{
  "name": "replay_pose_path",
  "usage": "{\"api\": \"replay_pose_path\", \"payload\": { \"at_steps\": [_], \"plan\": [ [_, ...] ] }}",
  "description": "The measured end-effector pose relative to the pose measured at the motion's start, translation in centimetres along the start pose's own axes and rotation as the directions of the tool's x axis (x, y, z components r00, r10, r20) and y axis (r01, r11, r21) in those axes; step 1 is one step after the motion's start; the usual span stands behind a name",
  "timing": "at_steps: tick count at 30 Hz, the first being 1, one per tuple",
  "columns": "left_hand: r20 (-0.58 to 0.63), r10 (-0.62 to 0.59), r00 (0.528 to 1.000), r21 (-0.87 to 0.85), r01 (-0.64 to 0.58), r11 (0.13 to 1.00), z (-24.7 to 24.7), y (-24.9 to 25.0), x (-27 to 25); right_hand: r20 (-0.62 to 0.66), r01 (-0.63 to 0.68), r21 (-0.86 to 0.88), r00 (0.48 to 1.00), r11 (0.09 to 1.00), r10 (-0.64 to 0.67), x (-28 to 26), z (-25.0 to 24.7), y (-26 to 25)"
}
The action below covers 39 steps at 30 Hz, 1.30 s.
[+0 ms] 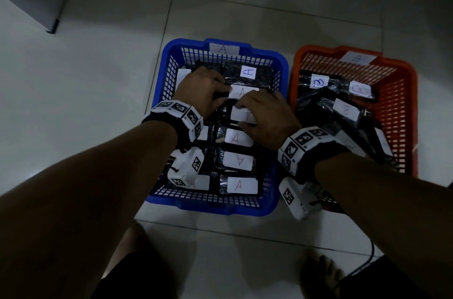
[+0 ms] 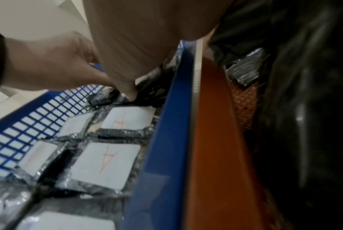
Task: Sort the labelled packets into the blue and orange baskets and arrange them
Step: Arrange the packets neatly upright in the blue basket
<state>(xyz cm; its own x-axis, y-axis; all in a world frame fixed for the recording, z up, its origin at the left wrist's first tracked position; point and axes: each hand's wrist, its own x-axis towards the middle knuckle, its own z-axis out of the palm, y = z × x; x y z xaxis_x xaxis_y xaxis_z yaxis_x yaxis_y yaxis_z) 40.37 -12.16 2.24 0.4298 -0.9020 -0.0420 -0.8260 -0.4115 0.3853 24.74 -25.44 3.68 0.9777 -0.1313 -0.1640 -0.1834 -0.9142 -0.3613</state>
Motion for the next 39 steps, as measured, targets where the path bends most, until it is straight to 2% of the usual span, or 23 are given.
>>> {"api": "replay_pose_path", "payload": {
  "at_steps": [3,9,12,15,19,22,26,29,31,33,35,39],
  "plan": [
    [0.036,0.015,0.999,-0.004,-0.015,1.0,-0.3,-0.1,-0.2,0.013,0.011,-0.096,1.0,0.995,-0.01,0.0,0.4,-0.1],
    [0.036,0.041,0.999,0.002,-0.041,0.999,-0.3,-0.1,-0.4,-0.012,0.031,-0.124,0.999,0.992,-0.032,0.1,1.1,-0.4],
    [0.022,0.041,0.999,0.001,-0.041,0.999,-0.2,0.0,-0.4,-0.027,0.021,-0.087,0.999,0.996,-0.024,0.2,1.1,-0.5],
    [-0.011,0.041,0.999,0.003,-0.041,0.999,-0.1,0.1,-0.6,0.013,0.023,-0.053,1.0,0.998,-0.022,0.1,1.3,-0.6],
    [-0.08,-0.021,0.997,-0.06,0.016,0.998,-0.1,0.4,-1.6,0.006,0.009,0.004,1.0,1.0,-0.009,0.1,1.2,-0.7],
    [-0.048,-0.06,0.997,-0.065,0.057,0.996,-0.6,-0.1,-3.0,0.014,-0.014,0.003,1.0,1.0,0.014,0.2,1.6,-0.9],
    [-0.029,-0.043,0.999,0.037,0.044,0.998,-1.3,-1.0,-4.7,0.017,-0.003,0.023,1.0,1.0,0.003,0.3,1.9,-0.8],
    [-0.123,-0.146,0.982,0.139,0.163,0.977,-1.6,-1.3,-5.5,0.072,0.015,0.031,0.997,0.999,-0.017,0.6,2.2,-0.7],
    [-0.204,-0.284,0.937,0.094,0.307,0.947,-1.6,-1.3,-6.0,0.082,0.012,0.045,0.997,0.999,-0.015,0.7,2.4,-0.6],
    [-0.222,-0.412,0.884,-0.008,0.421,0.907,-1.6,-1.4,-6.3,0.082,0.015,0.053,0.996,0.998,-0.019,0.6,2.5,-0.8],
    [-0.21,-0.486,0.848,-0.106,0.474,0.874,-1.4,-1.5,-6.6,0.063,0.013,0.047,0.998,0.999,-0.016,0.4,2.5,-0.9],
    [-0.173,-0.533,0.828,-0.222,0.494,0.84,-0.8,-1.3,-6.6,0.023,0.011,0.042,1.0,0.999,-0.012,0.1,2.5,-0.9]
  ]
}}
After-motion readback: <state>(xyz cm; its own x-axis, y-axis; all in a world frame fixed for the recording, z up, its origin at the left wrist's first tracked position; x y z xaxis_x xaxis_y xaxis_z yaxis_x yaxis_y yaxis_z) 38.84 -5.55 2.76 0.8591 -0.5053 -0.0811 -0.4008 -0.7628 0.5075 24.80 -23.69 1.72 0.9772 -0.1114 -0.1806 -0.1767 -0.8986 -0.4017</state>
